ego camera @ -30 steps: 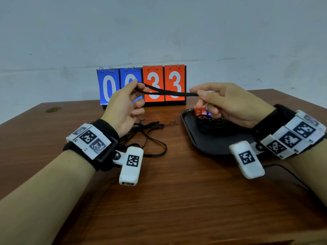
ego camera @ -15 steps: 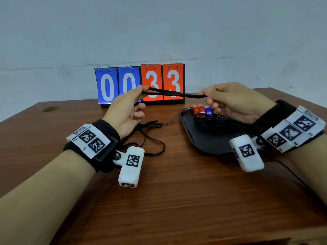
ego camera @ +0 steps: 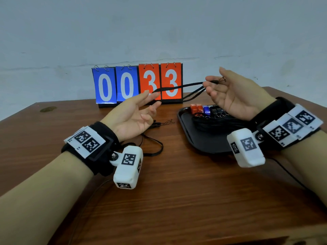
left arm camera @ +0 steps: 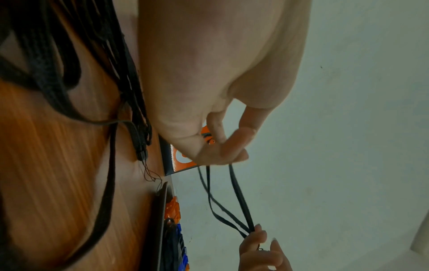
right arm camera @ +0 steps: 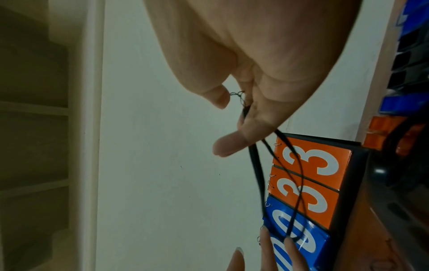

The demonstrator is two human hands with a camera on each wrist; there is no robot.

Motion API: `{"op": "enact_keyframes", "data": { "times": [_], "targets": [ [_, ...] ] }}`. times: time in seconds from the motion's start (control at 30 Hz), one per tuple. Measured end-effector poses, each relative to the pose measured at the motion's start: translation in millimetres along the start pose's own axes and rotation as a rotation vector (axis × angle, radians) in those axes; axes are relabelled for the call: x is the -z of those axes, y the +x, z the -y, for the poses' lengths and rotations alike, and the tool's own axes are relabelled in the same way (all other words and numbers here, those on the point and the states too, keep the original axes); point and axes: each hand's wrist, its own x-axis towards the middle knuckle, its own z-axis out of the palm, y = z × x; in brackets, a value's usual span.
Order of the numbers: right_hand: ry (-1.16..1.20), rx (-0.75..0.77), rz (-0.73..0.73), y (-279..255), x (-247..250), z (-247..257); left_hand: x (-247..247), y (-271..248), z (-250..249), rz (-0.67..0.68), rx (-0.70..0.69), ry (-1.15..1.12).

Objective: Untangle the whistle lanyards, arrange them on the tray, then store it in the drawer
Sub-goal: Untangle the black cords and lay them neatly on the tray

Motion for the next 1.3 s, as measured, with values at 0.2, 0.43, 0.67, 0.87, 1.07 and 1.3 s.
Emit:
{"op": "enact_keyframes", "data": {
  "times": [0.2, 0.43, 0.67, 0.87, 1.07, 1.3],
  "targets": [
    [0.074, -0.014, -0.06, 0, 4, 3, -3, -2, 4, 0.06, 0.07, 0.168],
    [0.143, 0.064, -0.194, 1, 11, 8, -3, 0, 6, 0.046, 0.055, 0.234],
    [0.096, 0.054, -0.24, 4, 21, 10, -2, 0, 5, 0.029, 0.028, 0.255],
    [0.03, 0.016, -0.286, 7, 33, 14, -2, 0, 5, 0.022, 0.009, 0.276],
    [0.014, 0.008, -0.326, 10, 40, 14, -2, 1, 5, 0.009, -0.002, 0.304],
    [-0.041, 0.076, -0.335, 9, 33, 12, -3, 0, 2, -0.01, -0.028, 0.386]
  ]
}}
